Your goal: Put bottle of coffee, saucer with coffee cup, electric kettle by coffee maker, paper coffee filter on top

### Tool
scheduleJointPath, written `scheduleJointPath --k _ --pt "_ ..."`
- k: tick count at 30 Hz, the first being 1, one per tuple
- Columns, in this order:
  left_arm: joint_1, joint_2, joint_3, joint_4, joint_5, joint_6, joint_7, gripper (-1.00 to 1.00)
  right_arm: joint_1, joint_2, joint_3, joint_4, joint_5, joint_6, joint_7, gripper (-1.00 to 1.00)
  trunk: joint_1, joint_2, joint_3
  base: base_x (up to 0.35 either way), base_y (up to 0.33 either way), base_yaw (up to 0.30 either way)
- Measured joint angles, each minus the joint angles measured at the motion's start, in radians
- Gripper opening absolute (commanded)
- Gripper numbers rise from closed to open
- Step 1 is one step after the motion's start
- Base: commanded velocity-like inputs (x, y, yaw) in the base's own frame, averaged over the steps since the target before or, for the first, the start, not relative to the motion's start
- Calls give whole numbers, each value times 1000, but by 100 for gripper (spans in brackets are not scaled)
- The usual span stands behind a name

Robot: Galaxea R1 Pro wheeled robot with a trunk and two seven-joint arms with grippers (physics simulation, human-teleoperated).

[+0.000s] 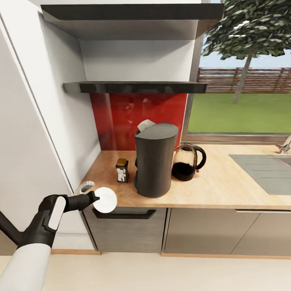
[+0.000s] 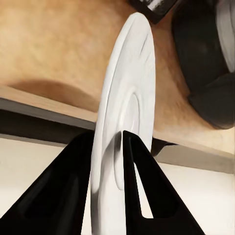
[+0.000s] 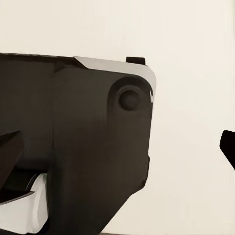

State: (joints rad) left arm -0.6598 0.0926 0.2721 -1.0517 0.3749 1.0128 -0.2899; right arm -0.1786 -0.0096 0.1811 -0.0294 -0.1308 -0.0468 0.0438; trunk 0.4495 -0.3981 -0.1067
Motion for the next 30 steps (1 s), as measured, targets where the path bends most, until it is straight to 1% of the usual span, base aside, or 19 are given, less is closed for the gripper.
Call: scheduleJointPath --k 3,8,11,13,14,15,18,25,30 --pt "0 -1 4 1 -1 0 1 -100 0 -1 -1 0 -2 0 0 100 0 0 0 9 0 0" --pt "0 -8 66 20 -5 -2 19 -100 0 -1 -1 0 -3 0 0 100 0 0 0 1 0 0" --pt "0 -13 79 34 2 -4 34 -100 0 -1 0 -1 -3 0 0 100 0 0 0 0 0 0" --pt "0 -17 81 39 6 -19 37 -100 0 -1 0 0 -3 0 0 100 0 0 0 4 0 0" --pt "0 -24 83 41 9 -43 39 -100 0 -1 0 0 -3 0 0 100 0 0 0 25 0 0" --pt "0 -27 83 42 8 -52 39 -100 0 -1 0 0 -3 0 0 100 0 0 0 90 0 0" --pt "0 -36 84 45 6 -76 41 -100 0 -1 0 0 -3 0 0 100 0 0 0 210 0 0" --pt "0 -43 83 51 9 -86 41 -100 0 -1 0 0 -3 0 0 100 0 0 0 211 -15 0" --pt "0 -44 83 52 9 -86 41 -100 0 0 0 0 -3 0 0 100 0 0 0 101 -183 0"
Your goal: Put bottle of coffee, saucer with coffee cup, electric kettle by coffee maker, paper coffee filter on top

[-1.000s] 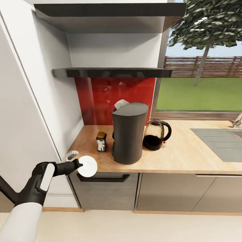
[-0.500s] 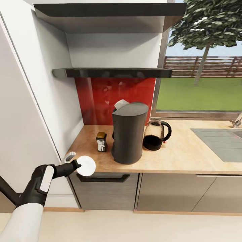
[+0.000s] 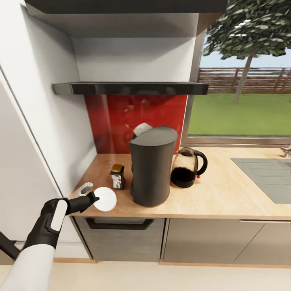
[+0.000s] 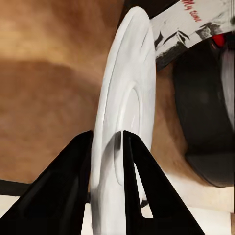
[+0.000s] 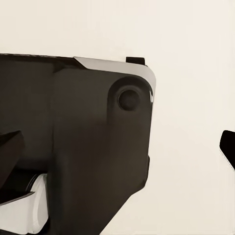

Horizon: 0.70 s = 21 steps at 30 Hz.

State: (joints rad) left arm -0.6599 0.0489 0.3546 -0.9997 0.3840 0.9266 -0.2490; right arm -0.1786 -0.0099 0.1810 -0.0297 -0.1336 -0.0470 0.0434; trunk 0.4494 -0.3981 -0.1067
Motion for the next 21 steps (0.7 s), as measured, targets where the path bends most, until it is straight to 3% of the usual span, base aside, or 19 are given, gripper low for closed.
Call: scheduleJointPath --k 13,21 --pt "1 0 0 59 2 1 -1 -100 0 1 -1 0 0 0 0 100 0 0 0 9 -28 0" --pt "2 1 0 62 2 1 -1 -100 0 1 0 1 0 0 0 100 0 0 0 38 -119 0"
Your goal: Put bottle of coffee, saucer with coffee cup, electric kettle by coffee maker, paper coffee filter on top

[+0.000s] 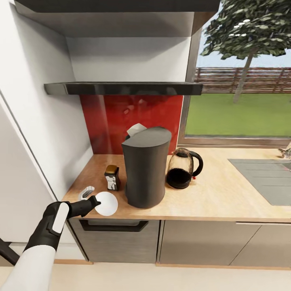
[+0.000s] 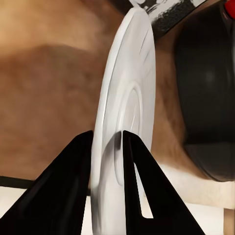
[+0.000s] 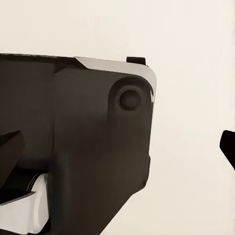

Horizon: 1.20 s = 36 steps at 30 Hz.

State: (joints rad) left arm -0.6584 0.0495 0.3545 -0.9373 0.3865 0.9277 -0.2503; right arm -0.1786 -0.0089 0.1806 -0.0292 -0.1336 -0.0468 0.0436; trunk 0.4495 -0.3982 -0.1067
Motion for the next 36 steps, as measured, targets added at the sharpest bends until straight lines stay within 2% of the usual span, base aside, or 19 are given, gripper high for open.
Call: scheduleJointPath --k 32,36 --pt "1 -1 3 17 2 0 -6 -100 0 0 0 0 0 0 0 100 0 0 0 27 -2 0" --pt "-1 -3 1 16 28 0 -5 -100 0 0 0 0 0 0 0 100 0 0 0 0 0 0"
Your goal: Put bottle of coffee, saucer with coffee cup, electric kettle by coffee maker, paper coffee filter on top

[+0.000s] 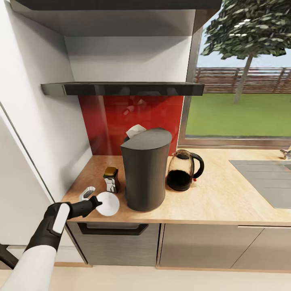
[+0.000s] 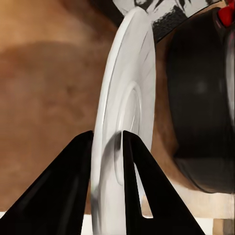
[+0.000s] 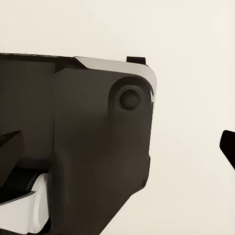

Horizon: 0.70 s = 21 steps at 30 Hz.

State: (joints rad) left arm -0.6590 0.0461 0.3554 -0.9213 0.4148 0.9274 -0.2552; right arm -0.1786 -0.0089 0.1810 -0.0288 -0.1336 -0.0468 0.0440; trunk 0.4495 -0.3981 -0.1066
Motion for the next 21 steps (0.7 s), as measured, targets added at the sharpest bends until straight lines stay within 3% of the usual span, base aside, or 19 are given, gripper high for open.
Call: scheduleJointPath --k 5,21 --pt "-4 -5 -2 0 26 -2 4 -100 0 0 0 0 0 0 0 100 0 0 0 0 0 0" --pt "-2 -8 -1 16 23 -7 6 -100 0 0 0 0 0 0 1 100 0 0 0 20 0 0"
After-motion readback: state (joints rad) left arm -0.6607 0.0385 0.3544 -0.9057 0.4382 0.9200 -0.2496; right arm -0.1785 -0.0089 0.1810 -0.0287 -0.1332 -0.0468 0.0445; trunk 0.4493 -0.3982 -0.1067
